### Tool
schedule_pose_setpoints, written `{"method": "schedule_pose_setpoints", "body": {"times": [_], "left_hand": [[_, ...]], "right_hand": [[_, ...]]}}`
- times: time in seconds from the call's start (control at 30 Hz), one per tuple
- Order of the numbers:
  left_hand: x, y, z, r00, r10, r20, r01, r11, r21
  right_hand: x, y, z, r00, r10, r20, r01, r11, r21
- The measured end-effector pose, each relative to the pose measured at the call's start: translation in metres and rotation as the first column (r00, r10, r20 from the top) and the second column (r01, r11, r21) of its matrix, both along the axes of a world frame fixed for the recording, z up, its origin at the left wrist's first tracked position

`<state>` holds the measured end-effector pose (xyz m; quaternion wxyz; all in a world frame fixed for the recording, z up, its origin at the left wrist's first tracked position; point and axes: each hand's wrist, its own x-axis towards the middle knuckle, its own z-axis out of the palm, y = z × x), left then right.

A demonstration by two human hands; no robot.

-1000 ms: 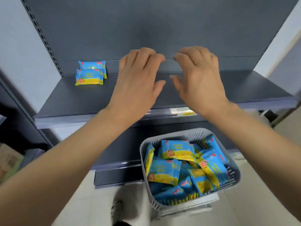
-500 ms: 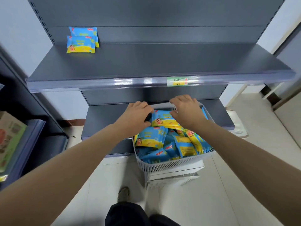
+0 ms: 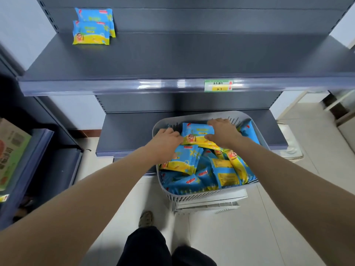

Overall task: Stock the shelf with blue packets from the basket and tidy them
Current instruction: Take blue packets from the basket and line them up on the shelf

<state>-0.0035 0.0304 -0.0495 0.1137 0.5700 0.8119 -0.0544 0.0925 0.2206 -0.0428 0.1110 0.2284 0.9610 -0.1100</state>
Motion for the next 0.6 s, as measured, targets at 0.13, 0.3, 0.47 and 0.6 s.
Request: {"method": "schedule_pose_setpoints", "body": {"times": [0.13,0.3,0.47,0.6], "left_hand": [[0.002,0.009,-0.014,0.992,-0.074,-0.102,0.066,0.995,-0.081],[0.002,0.017,-0.027,0.980,-0.079,-0.185,0.062,0.994,-0.094],[-0.003,0.019,-0.029,0.990,-0.045,-0.136,0.030,0.994,-0.105],[-0.008,0.016,-0.024,1.000,0.006,-0.013,-0.007,0.997,-0.072]], "right_hand": [[-0.006,0.012,-0.016,0.996,-0.041,0.079,0.051,0.992,-0.117],[-0.005,0.022,-0.030,0.993,-0.072,0.088,0.090,0.972,-0.215],[-0.003,0.023,-0.032,0.991,-0.129,0.046,0.136,0.964,-0.228],[0.001,0.022,-0.028,0.989,-0.143,0.045,0.146,0.987,-0.068]]}}
